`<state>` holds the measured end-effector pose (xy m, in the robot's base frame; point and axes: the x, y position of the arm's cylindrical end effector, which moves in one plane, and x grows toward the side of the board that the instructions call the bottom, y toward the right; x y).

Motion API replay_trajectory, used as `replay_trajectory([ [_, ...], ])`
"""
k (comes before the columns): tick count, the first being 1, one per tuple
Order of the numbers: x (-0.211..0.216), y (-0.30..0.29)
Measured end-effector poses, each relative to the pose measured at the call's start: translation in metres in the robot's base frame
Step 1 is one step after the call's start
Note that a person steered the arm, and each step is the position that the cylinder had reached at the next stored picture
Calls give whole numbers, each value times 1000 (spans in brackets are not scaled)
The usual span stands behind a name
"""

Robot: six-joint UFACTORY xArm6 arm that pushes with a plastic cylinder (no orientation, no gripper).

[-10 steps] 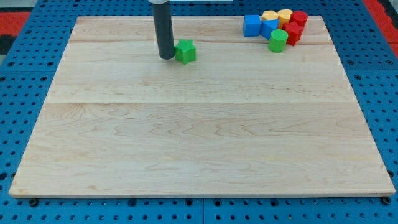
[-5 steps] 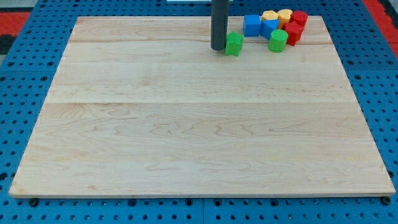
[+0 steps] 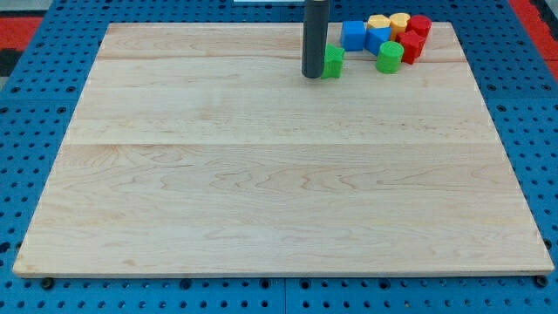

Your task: Push the green star closer to the blue triangle

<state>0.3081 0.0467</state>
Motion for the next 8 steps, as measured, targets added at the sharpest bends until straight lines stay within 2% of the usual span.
replay_trajectory([
  [2,-19,6],
  [8,-39,50],
])
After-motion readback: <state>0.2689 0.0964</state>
